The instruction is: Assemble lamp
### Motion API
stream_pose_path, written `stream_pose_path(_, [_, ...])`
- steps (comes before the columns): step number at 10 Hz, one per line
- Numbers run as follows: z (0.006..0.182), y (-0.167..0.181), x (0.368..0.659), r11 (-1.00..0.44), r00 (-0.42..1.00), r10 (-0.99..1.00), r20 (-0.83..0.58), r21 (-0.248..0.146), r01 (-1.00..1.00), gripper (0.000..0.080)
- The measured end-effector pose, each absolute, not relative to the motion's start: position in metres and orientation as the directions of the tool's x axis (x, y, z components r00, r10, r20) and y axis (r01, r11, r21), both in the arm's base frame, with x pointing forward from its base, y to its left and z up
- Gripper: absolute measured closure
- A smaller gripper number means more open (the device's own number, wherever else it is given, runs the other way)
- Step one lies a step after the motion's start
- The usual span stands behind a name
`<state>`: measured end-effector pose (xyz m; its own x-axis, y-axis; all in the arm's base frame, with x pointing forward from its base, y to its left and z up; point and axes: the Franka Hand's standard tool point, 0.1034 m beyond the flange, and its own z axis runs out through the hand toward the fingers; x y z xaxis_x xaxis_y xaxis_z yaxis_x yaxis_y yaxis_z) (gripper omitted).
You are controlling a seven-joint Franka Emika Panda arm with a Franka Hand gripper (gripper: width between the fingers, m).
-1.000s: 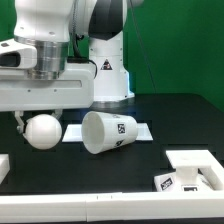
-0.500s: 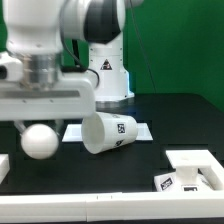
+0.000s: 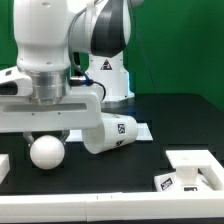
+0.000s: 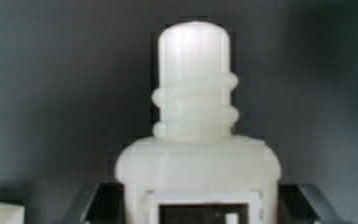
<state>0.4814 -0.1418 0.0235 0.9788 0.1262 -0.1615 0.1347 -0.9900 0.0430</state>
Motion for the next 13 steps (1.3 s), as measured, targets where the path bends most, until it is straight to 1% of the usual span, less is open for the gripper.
stream_pose_path(6, [0.02,-0.1435,0.4784,-0.99,0.977,0.123,-0.174,0.04,0.132,0.0459])
stream_pose_path(7, [0.0198,-0.1435,0.4783,-0.99,0.977,0.123,-0.174,0.04,0.132,0.0268])
stream_pose_path(8, [0.0197,-0.1435,0.4782,-0.99,0.977,0.123,-0.175,0.04,0.132,0.0268])
stream_pose_path(9, [0.0195,-0.1435,0.4781,-0.99,0.977,0.123,-0.175,0.04,0.132,0.0139])
stream_pose_path(10, [0.0193,-0.1435,0.478,-0.99,0.977,0.123,-0.175,0.04,0.132,0.0111])
stream_pose_path(13, [0.0189,-0.1435,0.4777,-0.99,0.977,0.123,-0.176,0.04,0.132,0.0102])
